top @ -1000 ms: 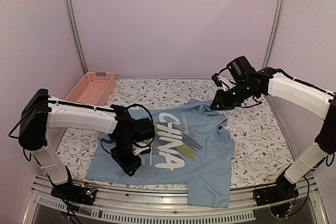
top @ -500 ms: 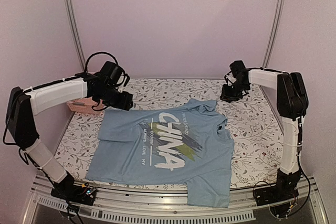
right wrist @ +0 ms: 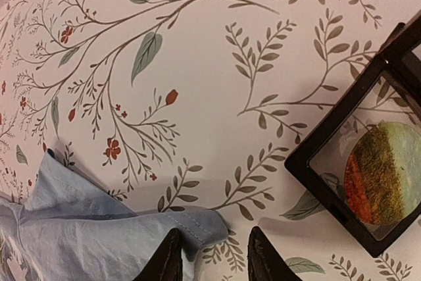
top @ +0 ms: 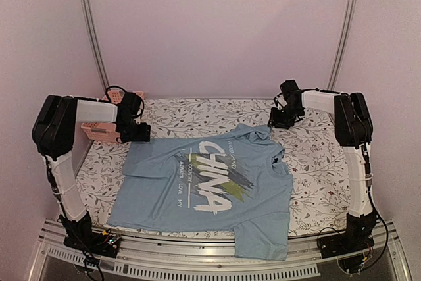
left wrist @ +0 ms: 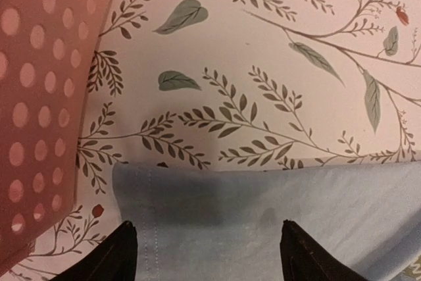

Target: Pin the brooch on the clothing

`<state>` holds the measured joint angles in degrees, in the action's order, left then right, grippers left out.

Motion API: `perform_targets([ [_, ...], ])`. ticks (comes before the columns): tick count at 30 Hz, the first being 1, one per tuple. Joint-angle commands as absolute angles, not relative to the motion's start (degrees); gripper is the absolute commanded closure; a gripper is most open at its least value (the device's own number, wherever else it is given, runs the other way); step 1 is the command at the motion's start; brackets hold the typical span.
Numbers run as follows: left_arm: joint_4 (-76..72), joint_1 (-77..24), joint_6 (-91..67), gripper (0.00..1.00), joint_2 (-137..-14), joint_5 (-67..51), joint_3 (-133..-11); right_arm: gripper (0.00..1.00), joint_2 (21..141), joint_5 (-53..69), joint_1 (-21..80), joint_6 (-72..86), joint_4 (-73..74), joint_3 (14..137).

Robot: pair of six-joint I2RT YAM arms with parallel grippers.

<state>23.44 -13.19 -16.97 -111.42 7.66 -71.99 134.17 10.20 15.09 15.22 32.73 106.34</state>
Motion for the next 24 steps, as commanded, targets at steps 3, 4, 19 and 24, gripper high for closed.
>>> perform_targets([
  [3, 18.2, -11.8, -18.2, 0.22, -113.7, 9.9, -72.4, 0.67, 135.6, 14.7, 16.1, 17.6, 30.0, 106.5],
  [4, 18.1, -11.3, -18.3, 0.22, -114.6, 9.5, -72.8, 0.66, 135.6, 15.5, 16.3, 17.7, 29.9, 106.5],
  [19, 15.7, -10.4, -15.8, 0.79, -119.9, 3.8, -74.7, 0.93, 138.3, 17.5, 17.1, 16.1, 28.3, 108.6],
  [24, 13.6, -10.5, -12.6, 1.00, -119.6, 1.5, -76.5, 1.00, 139.2, 18.8, 15.9, 11.8, 30.3, 115.6],
])
